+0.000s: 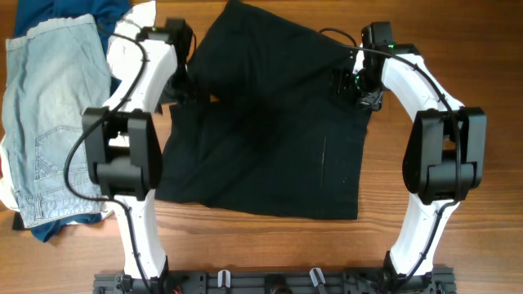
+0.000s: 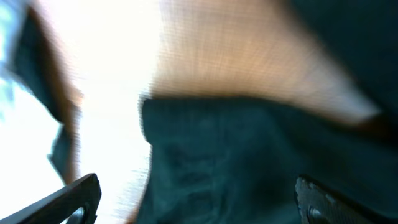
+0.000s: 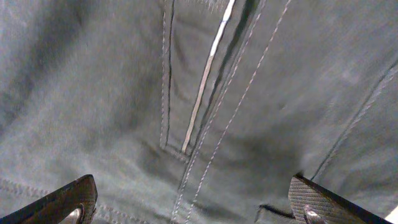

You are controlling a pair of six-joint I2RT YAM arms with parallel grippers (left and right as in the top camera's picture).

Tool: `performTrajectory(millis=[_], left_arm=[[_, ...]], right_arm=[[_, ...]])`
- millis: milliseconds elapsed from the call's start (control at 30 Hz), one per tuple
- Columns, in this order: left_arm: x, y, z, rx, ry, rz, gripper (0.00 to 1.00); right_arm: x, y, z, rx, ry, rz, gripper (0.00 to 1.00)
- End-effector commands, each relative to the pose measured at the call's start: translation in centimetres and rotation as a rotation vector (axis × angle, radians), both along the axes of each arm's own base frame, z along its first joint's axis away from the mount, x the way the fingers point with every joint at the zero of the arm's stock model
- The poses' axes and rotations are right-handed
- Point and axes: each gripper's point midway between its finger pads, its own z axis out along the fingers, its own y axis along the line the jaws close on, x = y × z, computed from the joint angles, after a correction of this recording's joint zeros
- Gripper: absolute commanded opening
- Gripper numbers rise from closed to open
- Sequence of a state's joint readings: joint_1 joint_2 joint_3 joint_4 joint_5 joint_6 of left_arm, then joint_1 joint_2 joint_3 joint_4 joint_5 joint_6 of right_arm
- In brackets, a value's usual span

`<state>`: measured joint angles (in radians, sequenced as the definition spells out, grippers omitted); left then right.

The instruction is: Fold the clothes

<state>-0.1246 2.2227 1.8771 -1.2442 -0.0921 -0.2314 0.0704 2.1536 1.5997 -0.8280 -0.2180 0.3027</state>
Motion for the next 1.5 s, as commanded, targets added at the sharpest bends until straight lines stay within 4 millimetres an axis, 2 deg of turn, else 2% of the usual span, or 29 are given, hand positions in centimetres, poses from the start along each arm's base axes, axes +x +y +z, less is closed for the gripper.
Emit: performTrajectory(millis=[0, 67, 133, 233, 333, 367, 400, 433, 500, 633, 733, 800, 867, 900, 967, 1000, 1033, 1067, 1133, 1167, 1200, 1300, 1367, 1467], left_arm=[[3.2, 1.1, 6.8, 0.069, -0.223, -0.019, 1.00], [4.1, 1.5, 8.0, 0.074, -0.285, 0.006, 1.00], [4.5, 1.5, 8.4, 0.071, -0.309, 0.008, 1.00], [4.6, 1.5, 8.4, 0.070, -0.313, 0.004, 1.00], [4.6, 1.4, 8.4, 0.066, -0.312, 0.004, 1.00], [4.6, 1.3, 8.4, 0.062, -0.312, 0.004, 1.00], [4.6, 1.0, 8.3, 0.044, -0.312, 0.001, 1.00], [4.8, 0.8, 8.4, 0.031, -0.319, 0.000, 1.00], [4.8, 0.2, 8.3, 0.002, -0.319, -0.005, 1.00], [4.7, -0.6, 8.2, -0.050, -0.310, -0.012, 1.00], [4.6, -0.7, 8.1, -0.053, -0.305, -0.013, 1.00], [4.6, -1.3, 8.1, -0.086, -0.305, -0.017, 1.00], [4.6, -2.0, 8.1, -0.129, -0.303, -0.023, 1.00], [4.6, -2.2, 8.1, -0.138, -0.303, -0.025, 1.00], [4.6, -2.2, 8.1, -0.140, -0.302, -0.023, 1.00], [4.5, -2.6, 8.3, -0.169, -0.301, -0.026, 1.00], [4.4, -3.3, 8.6, -0.210, -0.302, -0.021, 1.00], [4.3, -3.9, 9.0, -0.247, -0.304, 0.012, 1.00], [3.3, -4.3, 9.8, -0.286, -0.281, 0.096, 1.00], [2.0, -4.1, 10.2, -0.285, -0.246, 0.170, 1.00], [1.1, -4.0, 10.4, -0.284, -0.217, 0.226, 1.00], [-1.2, -3.6, 11.0, -0.246, -0.161, 0.318, 1.00], [-3.0, -3.0, 11.9, -0.153, -0.152, 0.387, 1.00], [-5.3, -3.9, 13.5, -0.049, -0.172, 0.434, 1.00]], right_arm=[[-1.3, 0.9, -0.8, 0.053, 0.047, -0.012, 0.99], [-2.5, 0.6, -1.9, 0.042, 0.084, -0.017, 0.99], [-3.9, -0.3, -3.2, 0.005, 0.128, -0.047, 1.00], [-4.0, -2.5, -4.3, -0.067, 0.119, -0.102, 0.99], [-1.3, -6.8, -4.7, -0.181, 0.009, -0.184, 0.99], [-0.7, -7.6, -4.7, -0.196, -0.016, -0.199, 1.00], [1.4, -9.1, -4.9, -0.198, -0.095, -0.230, 0.99], [3.3, -9.5, -5.2, -0.169, -0.171, -0.221, 0.98], [4.8, -9.4, -6.1, -0.146, -0.225, -0.204, 0.98], [6.5, -9.5, -8.7, -0.146, -0.267, -0.201, 0.99], [7.7, -8.9, -8.3, -0.106, -0.282, -0.184, 1.00], [8.7, -8.4, -6.2, -0.085, -0.286, -0.150, 1.00], [9.8, -8.5, -2.1, -0.092, -0.297, -0.130, 1.00], [10.4, -8.6, 1.6, -0.097, -0.319, -0.129, 0.99], [10.6, -8.6, 7.2, -0.095, -0.358, -0.135, 1.00], [10.0, -8.4, 11.7, -0.084, -0.389, -0.145, 1.00], [9.2, -8.3, 14.2, -0.072, -0.397, -0.165, 1.00], [7.3, -8.1, 17.8, -0.057, -0.402, -0.199, 1.00], [4.5, -7.9, 21.3, -0.029, -0.400, -0.265, 1.00], [2.5, -7.8, 23.4, -0.022, -0.397, -0.280, 1.00], [0.7, -7.7, 24.6, -0.023, -0.389, -0.281, 1.00], [-3.4, -7.5, 25.7, -0.017, -0.306, -0.326, 1.00], [-6.8, -8.0, 25.1, -0.047, -0.190, -0.410, 1.00], [-9.6, -8.7, 23.3, -0.107, -0.058, -0.458, 1.00]])
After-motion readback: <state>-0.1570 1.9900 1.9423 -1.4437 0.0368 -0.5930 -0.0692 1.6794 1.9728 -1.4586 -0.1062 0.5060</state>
